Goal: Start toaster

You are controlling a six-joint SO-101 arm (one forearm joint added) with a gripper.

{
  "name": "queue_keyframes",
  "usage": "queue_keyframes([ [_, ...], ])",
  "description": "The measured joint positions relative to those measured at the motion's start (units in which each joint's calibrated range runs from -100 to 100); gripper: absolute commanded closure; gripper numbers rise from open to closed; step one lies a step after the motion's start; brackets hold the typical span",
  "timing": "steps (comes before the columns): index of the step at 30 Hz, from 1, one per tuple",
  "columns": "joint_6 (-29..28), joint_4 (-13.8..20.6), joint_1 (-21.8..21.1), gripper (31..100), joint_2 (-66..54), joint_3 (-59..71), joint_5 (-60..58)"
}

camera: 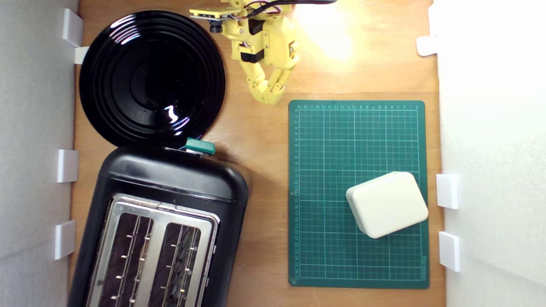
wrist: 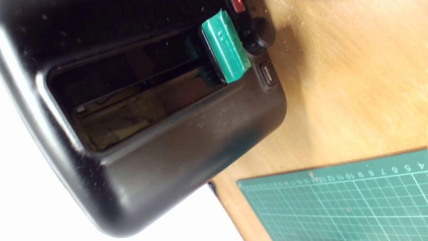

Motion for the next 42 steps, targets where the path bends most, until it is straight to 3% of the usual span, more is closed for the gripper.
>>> queue_keyframes([
  [18,0.4,-1.7,0.7,98.9,0.0,0.0,0.4],
  [31,-2.1,-2.0,-3.3,98.2,0.0,0.0,3.1],
  [42,-2.1,-1.9,-3.3,98.7,0.0,0.0,3.1],
])
